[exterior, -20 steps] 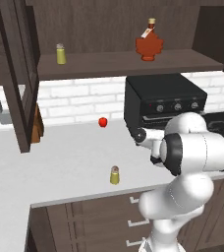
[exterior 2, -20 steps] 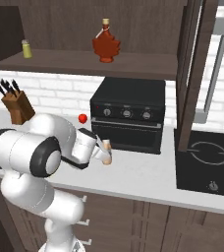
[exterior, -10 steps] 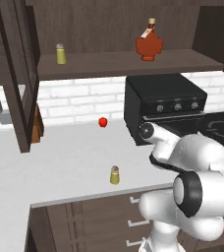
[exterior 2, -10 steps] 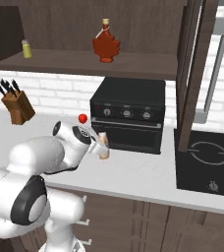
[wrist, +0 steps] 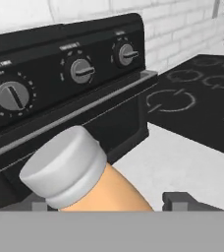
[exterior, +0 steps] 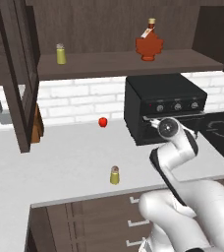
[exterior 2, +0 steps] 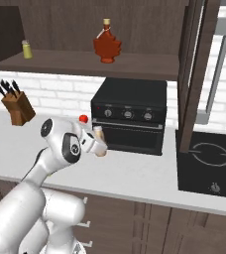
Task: Put the shaker and condiment bottle from the counter next to their counterparts in the cabinet.
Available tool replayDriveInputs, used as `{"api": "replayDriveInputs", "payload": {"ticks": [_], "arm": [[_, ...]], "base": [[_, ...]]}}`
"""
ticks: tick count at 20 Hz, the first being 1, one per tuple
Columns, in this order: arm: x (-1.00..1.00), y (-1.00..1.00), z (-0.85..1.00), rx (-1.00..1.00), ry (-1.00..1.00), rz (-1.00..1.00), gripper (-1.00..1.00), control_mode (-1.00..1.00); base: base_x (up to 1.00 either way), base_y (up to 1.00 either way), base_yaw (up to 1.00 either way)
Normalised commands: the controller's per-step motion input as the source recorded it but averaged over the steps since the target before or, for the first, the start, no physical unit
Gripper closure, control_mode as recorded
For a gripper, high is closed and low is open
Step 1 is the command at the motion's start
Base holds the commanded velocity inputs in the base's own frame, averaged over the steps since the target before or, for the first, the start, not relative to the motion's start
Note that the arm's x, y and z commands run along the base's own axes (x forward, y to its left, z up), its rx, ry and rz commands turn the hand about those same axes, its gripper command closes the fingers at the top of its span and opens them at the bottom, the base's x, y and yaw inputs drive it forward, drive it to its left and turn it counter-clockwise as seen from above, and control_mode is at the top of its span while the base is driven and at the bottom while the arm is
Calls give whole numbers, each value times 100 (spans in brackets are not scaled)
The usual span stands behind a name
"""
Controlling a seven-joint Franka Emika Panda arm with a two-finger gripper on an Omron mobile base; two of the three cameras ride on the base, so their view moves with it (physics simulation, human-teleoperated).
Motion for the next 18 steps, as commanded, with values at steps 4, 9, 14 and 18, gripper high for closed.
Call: {"api": "replayDriveInputs", "payload": {"ticks": [4,9,14,18], "arm": [[-40,-5,100,7,-1,8,100,-100],[-41,-10,100,8,-2,1,100,-100],[-22,-1,92,3,-5,0,100,-100],[-6,-4,92,0,-4,0,100,-100]], "base": [[0,0,0],[0,0,0],[0,0,0],[0,0,0]]}}
